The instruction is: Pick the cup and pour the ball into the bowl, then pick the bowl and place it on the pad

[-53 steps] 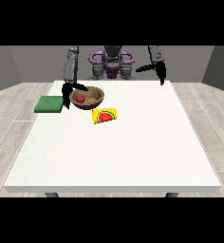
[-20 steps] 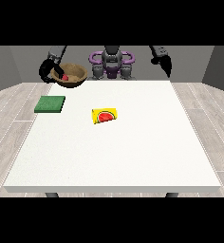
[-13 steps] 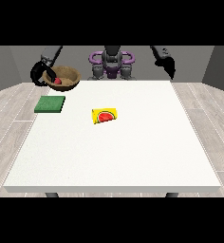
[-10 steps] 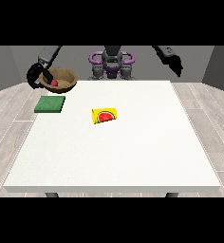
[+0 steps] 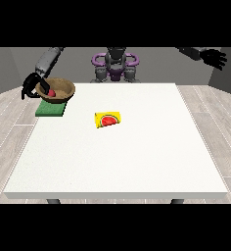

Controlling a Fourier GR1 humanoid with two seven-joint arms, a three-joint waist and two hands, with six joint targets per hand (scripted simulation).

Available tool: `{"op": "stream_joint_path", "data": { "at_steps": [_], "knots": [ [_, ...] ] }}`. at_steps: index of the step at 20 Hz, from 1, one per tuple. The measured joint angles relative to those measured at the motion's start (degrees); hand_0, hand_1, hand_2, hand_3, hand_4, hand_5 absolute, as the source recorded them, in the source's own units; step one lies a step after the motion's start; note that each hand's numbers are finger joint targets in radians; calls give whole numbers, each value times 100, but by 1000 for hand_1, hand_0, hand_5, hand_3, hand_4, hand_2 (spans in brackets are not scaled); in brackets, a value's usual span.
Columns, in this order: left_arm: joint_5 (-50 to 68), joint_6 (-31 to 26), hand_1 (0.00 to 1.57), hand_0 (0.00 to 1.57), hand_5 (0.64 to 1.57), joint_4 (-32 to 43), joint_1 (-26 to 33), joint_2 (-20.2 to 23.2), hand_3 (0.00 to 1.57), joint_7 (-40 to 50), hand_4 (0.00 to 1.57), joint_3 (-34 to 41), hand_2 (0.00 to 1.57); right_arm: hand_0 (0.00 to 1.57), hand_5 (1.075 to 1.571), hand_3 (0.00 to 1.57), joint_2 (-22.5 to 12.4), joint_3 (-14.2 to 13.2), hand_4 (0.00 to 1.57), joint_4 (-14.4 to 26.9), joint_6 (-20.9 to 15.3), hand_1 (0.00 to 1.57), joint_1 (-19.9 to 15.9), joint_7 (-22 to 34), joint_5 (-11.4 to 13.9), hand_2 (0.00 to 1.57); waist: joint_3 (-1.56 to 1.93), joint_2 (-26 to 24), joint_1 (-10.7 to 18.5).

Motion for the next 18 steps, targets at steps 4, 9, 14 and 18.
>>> {"op": "stream_joint_path", "data": {
  "at_steps": [4, 9, 14, 18],
  "knots": [
    [143, -357, 0, 0, 1559, 483, -9, 401, 0, -279, 1185, 294, 0, 1571, 1561, 252, -31, -50, 544, 23, -89, 1571, -126, -18, -11, 1571, 0, 148, -51],
    [208, -397, 0, 0, 1551, 496, -44, 500, 0, -395, 1175, 383, 0, 850, 1513, 1102, -345, -309, 0, 373, -278, 850, -287, 24, -58, 880, 1, 388, -12],
    [272, -476, 0, 0, 1549, 425, -1, 560, 0, -430, 1178, 406, 0, 0, 1412, 444, -416, -396, 0, 757, -86, 0, -405, -109, -145, 363, 3, 470, 49],
    [260, -379, 0, 0, 1569, 182, -46, 458, 0, -213, 1007, 250, 0, 0, 1361, 0, -511, -394, 0, 962, 39, 0, -623, -32, -160, 0, 6, 370, 54]
  ]
}}
